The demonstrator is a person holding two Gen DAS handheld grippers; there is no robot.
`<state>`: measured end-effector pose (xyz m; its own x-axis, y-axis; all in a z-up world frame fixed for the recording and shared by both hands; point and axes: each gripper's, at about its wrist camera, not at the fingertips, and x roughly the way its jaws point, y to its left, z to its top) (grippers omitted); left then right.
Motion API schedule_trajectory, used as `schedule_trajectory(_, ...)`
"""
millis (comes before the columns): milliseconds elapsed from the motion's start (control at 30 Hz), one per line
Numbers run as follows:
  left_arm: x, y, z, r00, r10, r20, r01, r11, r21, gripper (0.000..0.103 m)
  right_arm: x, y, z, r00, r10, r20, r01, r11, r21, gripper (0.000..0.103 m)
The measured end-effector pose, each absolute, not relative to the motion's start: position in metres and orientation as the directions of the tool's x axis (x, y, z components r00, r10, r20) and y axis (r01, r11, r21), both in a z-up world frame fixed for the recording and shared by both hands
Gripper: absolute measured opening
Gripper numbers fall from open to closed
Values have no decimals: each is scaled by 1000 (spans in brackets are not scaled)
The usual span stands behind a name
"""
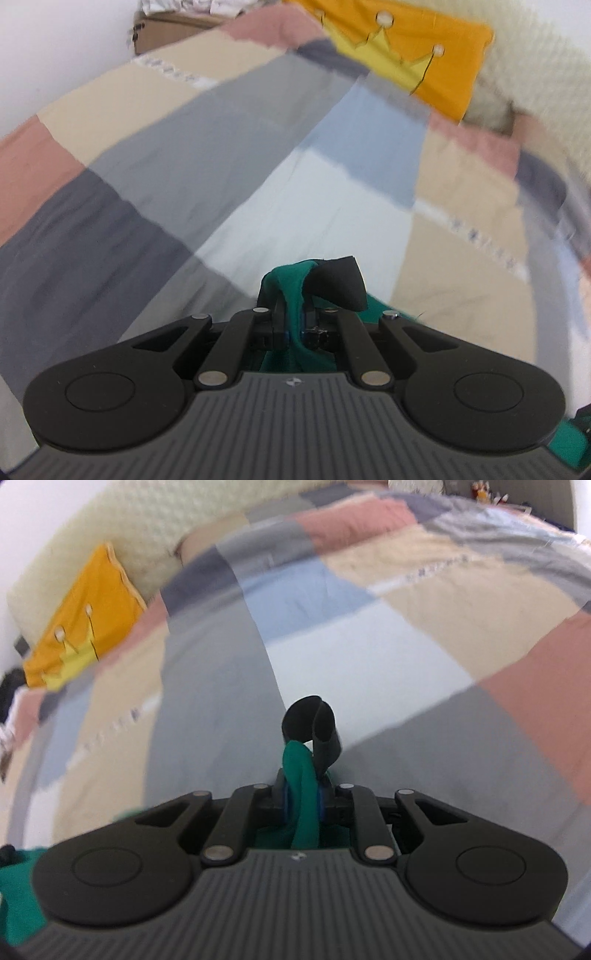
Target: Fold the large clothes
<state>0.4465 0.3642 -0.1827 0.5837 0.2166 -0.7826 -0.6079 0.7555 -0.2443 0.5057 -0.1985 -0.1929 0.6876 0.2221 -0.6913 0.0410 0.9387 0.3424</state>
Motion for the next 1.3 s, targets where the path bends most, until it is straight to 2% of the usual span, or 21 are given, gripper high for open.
schedule_trajectory(133,447,369,-198,578,179,-796,-590,766,-256,8,506,-200,-197,679,240,-694,26,937,349,18)
schedule_trajectory(267,441,369,-187,604,122,-787,-531,798,-284,14,500,-198,-186,677,263,-688,-13,938,345,21)
schedule_trajectory(333,435,365,-175,614,106,-782,-508,811,-290,29,494,-197,-178,676,279,-682,-36,937,347,25)
schedule_trajectory(367,429,363,-168,626,91,-775,-493,815,-303,49,490,-198,-174,677,282,-680,-40,937,348,34)
schedule_trajectory(400,422,360,-160,639,84,-764,-482,818,-314,58,486,-199,-168,679,288,-675,-44,934,354,48)
schedule_trajectory(433,415,356,-152,654,85,-752,-472,823,-317,58,481,-200,-163,683,302,-665,-53,928,368,57)
schedule_trajectory(467,406,352,-143,667,86,-740,-460,828,-319,58,474,-200,-157,689,319,-651,-66,922,383,70)
schedule_trajectory(500,396,349,-136,686,74,-724,-442,833,-334,58,469,-201,-151,694,334,-638,-80,916,392,77)
schedule_trajectory(567,378,342,-125,706,33,-708,-404,840,-364,58,454,-200,-139,701,361,-615,-120,910,398,75)
schedule_trajectory(733,328,321,-108,718,27,-695,-372,859,-351,58,407,-206,-120,723,388,-571,-152,896,418,75)
schedule_trajectory(1000,232,281,-90,781,16,-624,-309,879,-363,59,328,-220,-106,739,434,-515,-175,862,476,75)
schedule_trajectory(1167,185,248,-82,827,-108,-552,-216,845,-490,59,281,-220,-99,752,450,-482,-200,852,483,75)
schedule_trajectory(1300,161,218,-91,845,-199,-497,-159,793,-588,65,248,-223,-100,766,438,-470,-174,845,505,77)
